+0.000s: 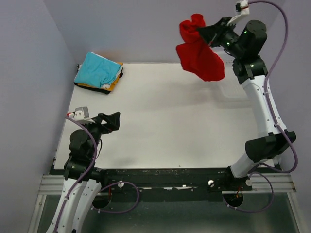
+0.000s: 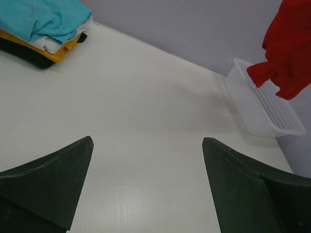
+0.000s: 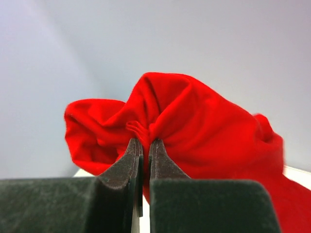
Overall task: Fold and stack the t-shirts
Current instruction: Move the tshirt to the center of the board, then flatten out the tshirt
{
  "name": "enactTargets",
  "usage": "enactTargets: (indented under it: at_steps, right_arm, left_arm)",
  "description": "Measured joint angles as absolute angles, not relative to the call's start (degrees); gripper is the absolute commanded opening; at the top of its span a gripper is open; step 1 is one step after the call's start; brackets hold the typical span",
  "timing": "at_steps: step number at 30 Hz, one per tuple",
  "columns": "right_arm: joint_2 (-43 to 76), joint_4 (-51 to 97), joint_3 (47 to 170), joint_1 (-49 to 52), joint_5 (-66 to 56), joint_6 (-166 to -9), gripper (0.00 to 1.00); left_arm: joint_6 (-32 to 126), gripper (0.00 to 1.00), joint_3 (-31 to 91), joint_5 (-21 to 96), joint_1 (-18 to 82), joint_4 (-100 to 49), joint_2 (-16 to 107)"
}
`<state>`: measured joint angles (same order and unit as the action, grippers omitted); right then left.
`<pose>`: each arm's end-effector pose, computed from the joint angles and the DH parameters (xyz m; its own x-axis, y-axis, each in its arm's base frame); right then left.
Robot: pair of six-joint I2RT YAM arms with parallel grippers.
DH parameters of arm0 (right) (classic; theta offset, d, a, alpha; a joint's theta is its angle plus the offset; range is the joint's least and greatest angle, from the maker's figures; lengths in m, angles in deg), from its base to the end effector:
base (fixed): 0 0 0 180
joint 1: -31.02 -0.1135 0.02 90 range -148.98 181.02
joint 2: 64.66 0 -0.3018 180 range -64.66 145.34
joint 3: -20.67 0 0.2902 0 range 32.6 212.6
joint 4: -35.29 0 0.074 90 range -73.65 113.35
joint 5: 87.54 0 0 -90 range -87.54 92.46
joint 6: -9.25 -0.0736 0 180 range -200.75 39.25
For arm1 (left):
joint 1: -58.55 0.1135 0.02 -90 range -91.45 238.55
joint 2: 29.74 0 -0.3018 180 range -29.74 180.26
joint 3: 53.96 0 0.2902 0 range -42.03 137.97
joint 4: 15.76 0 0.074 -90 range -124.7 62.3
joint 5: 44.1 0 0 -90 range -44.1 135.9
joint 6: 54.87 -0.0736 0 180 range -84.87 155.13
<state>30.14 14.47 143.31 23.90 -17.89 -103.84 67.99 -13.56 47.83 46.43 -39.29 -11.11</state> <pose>0.4372 0.0804 0.5672 -0.0683 0.3620 -0.9297 -0.4695 0.8105 0.3501 0.1482 -0.0293 0.3130 -0.1212 -0.5286 -0.8402 0.1323 0.8302 -0.5415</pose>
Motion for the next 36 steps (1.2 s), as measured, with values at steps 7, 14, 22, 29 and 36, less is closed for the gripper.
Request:
enactTargets:
  at_steps: [7,14,22,29,36]
  right_arm:
    - [29.29,17.59,143.2,11.42,-36.08,-106.49,0.01]
    - [25.31,26.69,127.71,10.83,-41.7,-110.46,0.14]
    - [24.0,20.24,102.7,10.79,-4.19,-105.28,0.84]
    - [28.81,8.04,101.41,11.29,18.15,-105.15,1.0]
    - [12.88,8.68,90.75,10.77,14.61,-105.37,1.0]
  left_arm:
    - [69.9,0.99,-13.56,46.52,46.43,-40.3,-12.4]
    - [71.69,0.99,-13.43,47.72,46.43,-44.51,-13.28]
    - [74.92,0.99,-13.43,49.89,46.43,-49.37,-11.37]
    - [79.23,0.99,-14.68,49.43,46.43,-49.54,0.3]
    - [79.91,0.99,-14.81,47.07,46.41,-47.66,16.38]
